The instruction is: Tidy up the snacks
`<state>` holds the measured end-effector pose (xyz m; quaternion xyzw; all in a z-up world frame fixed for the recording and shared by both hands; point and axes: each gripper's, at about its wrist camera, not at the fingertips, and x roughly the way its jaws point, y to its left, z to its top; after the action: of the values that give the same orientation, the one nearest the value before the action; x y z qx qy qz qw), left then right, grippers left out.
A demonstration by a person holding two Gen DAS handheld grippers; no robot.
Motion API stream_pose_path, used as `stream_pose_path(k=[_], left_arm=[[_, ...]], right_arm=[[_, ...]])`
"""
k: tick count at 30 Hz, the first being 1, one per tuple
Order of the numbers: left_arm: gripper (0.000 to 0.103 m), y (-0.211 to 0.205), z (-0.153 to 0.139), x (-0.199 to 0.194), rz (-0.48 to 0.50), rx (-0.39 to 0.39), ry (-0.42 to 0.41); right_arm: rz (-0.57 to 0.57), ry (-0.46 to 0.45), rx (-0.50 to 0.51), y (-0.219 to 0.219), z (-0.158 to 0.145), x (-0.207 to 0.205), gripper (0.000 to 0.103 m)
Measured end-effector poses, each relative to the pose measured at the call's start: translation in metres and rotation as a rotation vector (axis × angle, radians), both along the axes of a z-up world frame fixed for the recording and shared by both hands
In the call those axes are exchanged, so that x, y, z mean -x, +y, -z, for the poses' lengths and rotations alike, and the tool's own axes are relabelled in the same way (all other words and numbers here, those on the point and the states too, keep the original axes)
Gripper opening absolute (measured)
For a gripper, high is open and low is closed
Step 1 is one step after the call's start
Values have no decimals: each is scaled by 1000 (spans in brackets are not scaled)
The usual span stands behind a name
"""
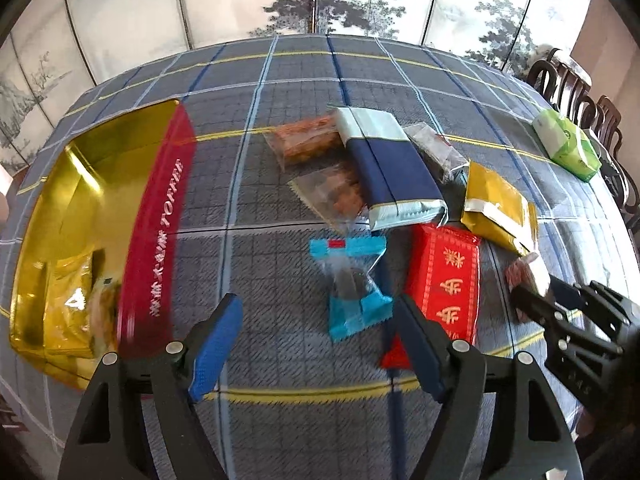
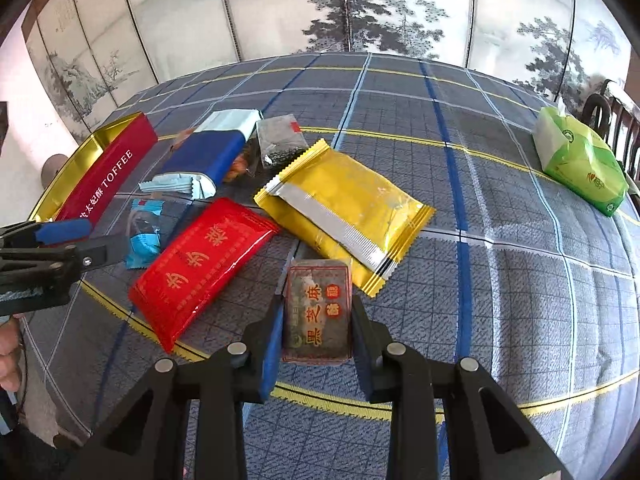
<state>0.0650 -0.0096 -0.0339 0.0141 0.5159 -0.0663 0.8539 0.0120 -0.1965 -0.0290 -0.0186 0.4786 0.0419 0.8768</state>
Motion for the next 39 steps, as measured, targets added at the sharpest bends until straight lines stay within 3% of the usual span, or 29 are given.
stream_pose_path(k=[11, 16, 25, 39], left_arm=[[56, -6, 14, -15, -14, 37, 41], [36, -7, 15, -18, 10, 63, 40], [27, -2, 13, -16, 23, 85, 33], [26, 12, -4, 6, 22, 67, 17]], right_arm=[[6, -9, -13, -2, 0, 4, 31], [6, -10, -17, -3, 0, 5, 31], [8, -11, -18, -3, -1, 5, 31], [27, 4, 14, 2, -1, 1, 31]])
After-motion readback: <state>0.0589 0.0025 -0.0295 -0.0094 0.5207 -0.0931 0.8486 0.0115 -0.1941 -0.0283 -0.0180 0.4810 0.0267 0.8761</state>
